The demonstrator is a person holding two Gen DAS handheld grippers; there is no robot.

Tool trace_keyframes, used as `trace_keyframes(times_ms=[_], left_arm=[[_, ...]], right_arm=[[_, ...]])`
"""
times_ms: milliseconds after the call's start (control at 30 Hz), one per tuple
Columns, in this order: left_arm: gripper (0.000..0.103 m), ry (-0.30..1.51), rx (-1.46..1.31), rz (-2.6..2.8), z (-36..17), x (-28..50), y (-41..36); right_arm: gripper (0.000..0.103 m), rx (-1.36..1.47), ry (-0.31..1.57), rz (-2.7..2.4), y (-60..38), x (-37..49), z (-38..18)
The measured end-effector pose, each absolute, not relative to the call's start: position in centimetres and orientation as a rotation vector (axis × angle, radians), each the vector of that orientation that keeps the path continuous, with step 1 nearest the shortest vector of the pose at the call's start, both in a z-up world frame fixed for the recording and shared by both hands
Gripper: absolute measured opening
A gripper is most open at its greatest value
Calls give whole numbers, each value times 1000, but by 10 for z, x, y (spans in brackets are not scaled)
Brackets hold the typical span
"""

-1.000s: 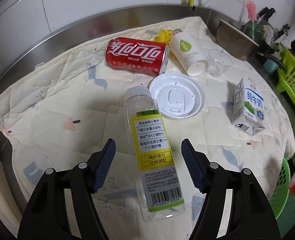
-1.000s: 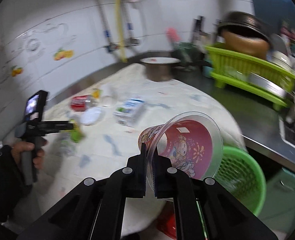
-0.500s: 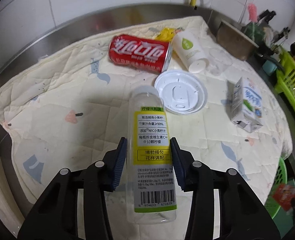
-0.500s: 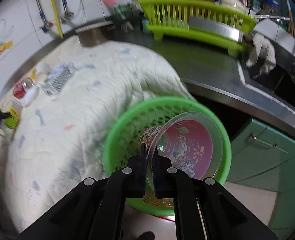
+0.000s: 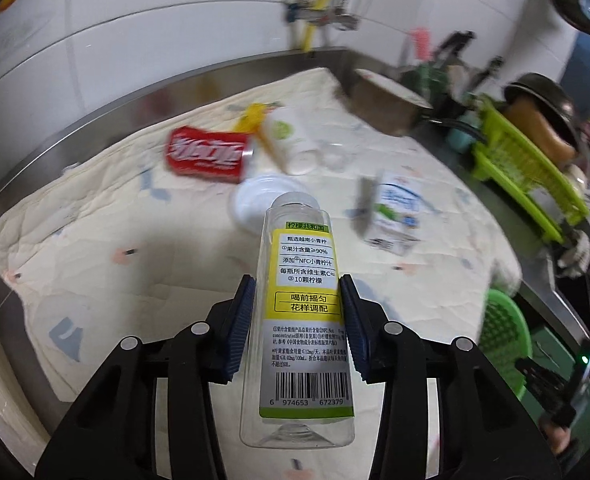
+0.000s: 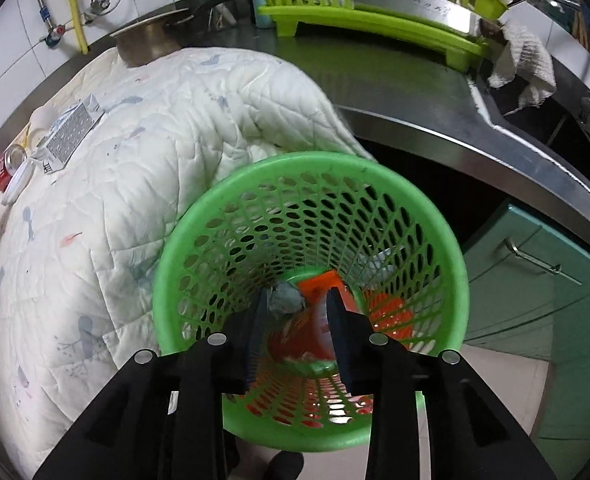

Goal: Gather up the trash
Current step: 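Drop the red cup into the green basket with the right tool while the left drops the bottle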

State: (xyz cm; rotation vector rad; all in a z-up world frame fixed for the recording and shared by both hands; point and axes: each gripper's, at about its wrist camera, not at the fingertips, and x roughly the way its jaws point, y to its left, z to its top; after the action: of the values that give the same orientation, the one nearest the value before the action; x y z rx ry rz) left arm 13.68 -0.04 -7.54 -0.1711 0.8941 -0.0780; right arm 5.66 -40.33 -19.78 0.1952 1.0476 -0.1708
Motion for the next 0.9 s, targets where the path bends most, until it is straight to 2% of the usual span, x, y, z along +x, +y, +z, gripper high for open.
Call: trace_keyframes(times_ms=[67,133,233,500,667,900], left_arm=[[42,886,-157,-131,-70,132,-17],[42,884,-140,-200,-65,130,-37],[42,886,-114,-288,-61,127,-69],[42,912,-20,-538,-69,116,-164],[42,943,17,-631,-84,110,-212],[42,984,91,-713,-109,109,-265]], right_arm=[[39,213,1020,-177,-407,50,-189],[39,219,992,-192,-410,42,-179],[48,238,951,-207,-414,29,-164],[63,238,847,-238,-412,-10,-122],[68,225,799,-262,-411,-32,-101],[69,236,772,-277,-412,-57,-91]])
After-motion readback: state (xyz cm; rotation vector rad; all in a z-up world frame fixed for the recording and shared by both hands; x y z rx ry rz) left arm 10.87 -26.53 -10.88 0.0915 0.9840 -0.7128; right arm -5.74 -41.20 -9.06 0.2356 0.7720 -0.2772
